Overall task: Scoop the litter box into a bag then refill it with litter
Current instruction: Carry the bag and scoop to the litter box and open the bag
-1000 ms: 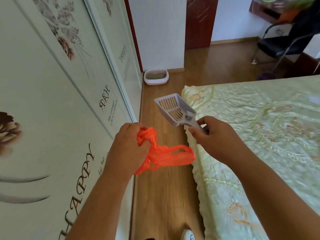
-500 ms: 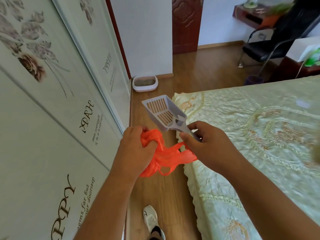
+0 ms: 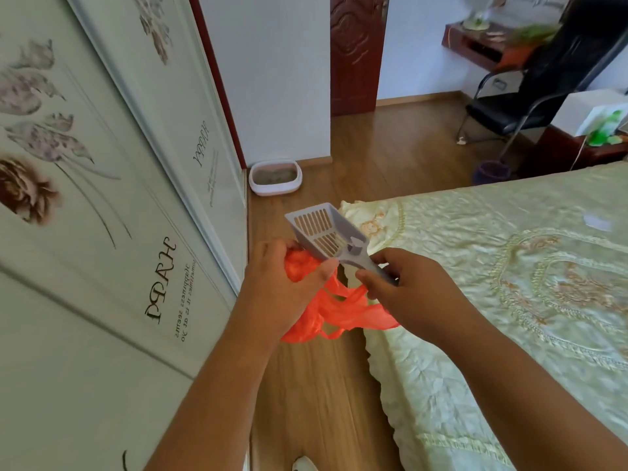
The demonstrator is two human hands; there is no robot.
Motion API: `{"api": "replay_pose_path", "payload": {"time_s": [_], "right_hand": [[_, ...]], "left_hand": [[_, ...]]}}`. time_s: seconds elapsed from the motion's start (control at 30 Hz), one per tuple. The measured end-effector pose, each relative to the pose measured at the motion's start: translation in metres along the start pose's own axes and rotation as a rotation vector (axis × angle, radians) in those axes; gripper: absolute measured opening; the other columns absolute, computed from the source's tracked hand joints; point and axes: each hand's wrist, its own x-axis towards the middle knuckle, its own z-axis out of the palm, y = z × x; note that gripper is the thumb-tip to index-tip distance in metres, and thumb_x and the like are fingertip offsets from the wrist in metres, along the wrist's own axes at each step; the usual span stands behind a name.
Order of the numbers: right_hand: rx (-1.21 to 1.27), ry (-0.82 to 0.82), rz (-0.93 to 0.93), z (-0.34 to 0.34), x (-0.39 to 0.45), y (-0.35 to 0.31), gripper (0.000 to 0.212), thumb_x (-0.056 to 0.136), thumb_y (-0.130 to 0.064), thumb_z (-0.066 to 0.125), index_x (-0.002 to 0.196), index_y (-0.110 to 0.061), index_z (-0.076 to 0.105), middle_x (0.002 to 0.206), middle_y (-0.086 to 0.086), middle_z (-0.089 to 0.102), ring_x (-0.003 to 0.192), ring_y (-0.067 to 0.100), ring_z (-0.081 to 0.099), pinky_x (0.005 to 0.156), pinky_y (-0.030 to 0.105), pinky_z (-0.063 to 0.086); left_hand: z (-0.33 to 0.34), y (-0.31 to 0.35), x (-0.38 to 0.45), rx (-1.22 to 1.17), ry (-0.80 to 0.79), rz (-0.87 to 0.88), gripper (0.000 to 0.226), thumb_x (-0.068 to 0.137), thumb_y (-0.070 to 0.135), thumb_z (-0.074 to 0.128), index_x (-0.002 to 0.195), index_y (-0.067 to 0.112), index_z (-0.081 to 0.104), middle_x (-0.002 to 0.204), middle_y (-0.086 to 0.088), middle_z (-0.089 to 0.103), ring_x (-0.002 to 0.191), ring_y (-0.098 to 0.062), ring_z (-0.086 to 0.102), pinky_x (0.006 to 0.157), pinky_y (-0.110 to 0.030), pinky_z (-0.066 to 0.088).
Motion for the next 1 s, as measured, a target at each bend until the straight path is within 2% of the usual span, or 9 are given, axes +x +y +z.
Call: {"api": "replay_pose_path", "payload": {"time_s": [0.1, 0.2, 0.33, 0.47, 0.57, 0.73, 1.0], "right_hand": [[-0.018, 0.017, 0.016, 0.010, 0.030, -0.009, 0.032, 0.092, -0.049, 0.064, 0.115, -0.027, 0.066, 0.084, -0.012, 0.072, 0.070, 0.000, 0.067, 0.059, 0.015, 0.048], [-0.019, 0.066, 0.039, 0.015, 0.058, -0.015, 0.025, 0.092, -0.050, 0.064, 0.110, -0.033, 0.062, 0.082, -0.014, 0.070, 0.067, -0.002, 0.066, 0.058, 0.015, 0.050], [-0.041, 0.101, 0.063, 0.015, 0.094, -0.011, 0.017, 0.093, -0.047, 0.064, 0.104, -0.034, 0.058, 0.080, -0.016, 0.068, 0.065, -0.002, 0.066, 0.058, 0.016, 0.048], [-0.072, 0.110, 0.081, 0.015, 0.141, 0.002, 0.027, 0.094, -0.048, 0.062, 0.114, -0.030, 0.061, 0.085, -0.015, 0.070, 0.074, 0.001, 0.065, 0.062, 0.017, 0.047], [-0.059, 0.088, 0.084, 0.014, 0.185, 0.016, 0.032, 0.095, -0.048, 0.061, 0.119, -0.028, 0.060, 0.089, -0.014, 0.070, 0.077, 0.001, 0.064, 0.059, 0.016, 0.042], [-0.026, 0.037, 0.077, -0.001, 0.270, 0.037, 0.037, 0.095, -0.051, 0.059, 0.123, -0.027, 0.060, 0.090, -0.014, 0.070, 0.077, -0.001, 0.063, 0.057, 0.013, 0.039], [-0.007, -0.044, -0.016, -0.029, 0.388, 0.039, 0.027, 0.095, -0.045, 0.062, 0.116, -0.027, 0.062, 0.088, -0.013, 0.070, 0.075, 0.003, 0.065, 0.056, 0.015, 0.041]], "left_hand": [[-0.012, -0.010, 0.033, 0.039, -0.034, 0.029, 0.051, 0.084, 0.062, 0.070, 0.125, 0.038, 0.053, 0.119, 0.016, 0.044, 0.116, -0.009, 0.051, 0.087, -0.027, 0.046], [-0.018, -0.019, 0.063, 0.068, -0.028, 0.082, 0.039, 0.092, 0.057, 0.065, 0.123, 0.037, 0.054, 0.119, 0.014, 0.045, 0.113, -0.011, 0.054, 0.088, -0.028, 0.050], [-0.025, -0.032, 0.103, 0.114, 0.014, 0.117, 0.027, 0.094, 0.053, 0.064, 0.116, 0.039, 0.056, 0.117, 0.016, 0.044, 0.117, -0.016, 0.053, 0.098, -0.039, 0.054], [-0.024, -0.045, 0.148, 0.165, 0.046, 0.115, 0.027, 0.092, 0.054, 0.064, 0.114, 0.040, 0.057, 0.114, 0.018, 0.044, 0.118, -0.017, 0.053, 0.099, -0.043, 0.053], [-0.016, -0.049, 0.187, 0.208, 0.065, 0.076, 0.031, 0.092, 0.053, 0.065, 0.118, 0.037, 0.058, 0.118, 0.014, 0.045, 0.119, -0.018, 0.053, 0.101, -0.043, 0.052], [-0.001, -0.040, 0.254, 0.269, 0.118, 0.044, 0.029, 0.093, 0.050, 0.066, 0.117, 0.035, 0.061, 0.117, 0.011, 0.047, 0.116, -0.017, 0.053, 0.099, -0.035, 0.049], [0.018, -0.019, 0.341, 0.263, 0.199, -0.038, 0.025, 0.094, 0.048, 0.065, 0.114, 0.034, 0.059, 0.116, 0.011, 0.046, 0.117, -0.019, 0.053, 0.100, -0.039, 0.050]]}}
